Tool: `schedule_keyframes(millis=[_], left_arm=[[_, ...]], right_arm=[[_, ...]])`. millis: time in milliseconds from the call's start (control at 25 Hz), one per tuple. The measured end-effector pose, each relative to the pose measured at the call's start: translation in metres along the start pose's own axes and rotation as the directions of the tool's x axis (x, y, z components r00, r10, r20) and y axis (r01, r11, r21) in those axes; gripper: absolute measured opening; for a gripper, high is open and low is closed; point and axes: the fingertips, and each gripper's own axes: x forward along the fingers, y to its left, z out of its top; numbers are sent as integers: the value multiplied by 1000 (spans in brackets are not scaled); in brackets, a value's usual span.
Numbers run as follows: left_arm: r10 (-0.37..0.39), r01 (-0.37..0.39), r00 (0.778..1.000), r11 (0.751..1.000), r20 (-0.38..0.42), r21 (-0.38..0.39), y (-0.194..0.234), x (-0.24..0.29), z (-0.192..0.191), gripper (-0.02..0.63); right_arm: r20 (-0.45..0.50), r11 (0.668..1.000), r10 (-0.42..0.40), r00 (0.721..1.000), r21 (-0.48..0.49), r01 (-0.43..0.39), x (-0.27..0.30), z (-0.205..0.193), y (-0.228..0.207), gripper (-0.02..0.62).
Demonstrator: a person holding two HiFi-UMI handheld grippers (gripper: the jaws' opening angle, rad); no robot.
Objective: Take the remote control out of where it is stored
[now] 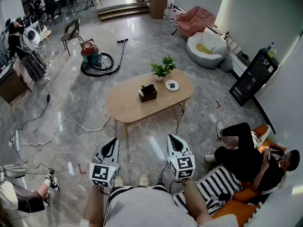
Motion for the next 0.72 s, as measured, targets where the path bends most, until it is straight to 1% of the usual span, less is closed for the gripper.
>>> schedule_keyframes(millis=[160, 440, 720], left_arm=[[2, -2, 1000, 1000, -3, -4, -1, 3, -3, 5], [23, -23, 1000, 1000, 9, -13, 0, 12, 6, 5], [52, -51, 998, 998, 23, -37, 10, 21, 13, 5]], right_arm=[[5, 1000, 0, 1000, 2, 0, 1, 0, -2, 8], [29, 999, 5, 1000, 45, -6, 1, 4, -13, 8], [8, 999, 30, 1000, 22, -30, 10, -2, -13, 8]])
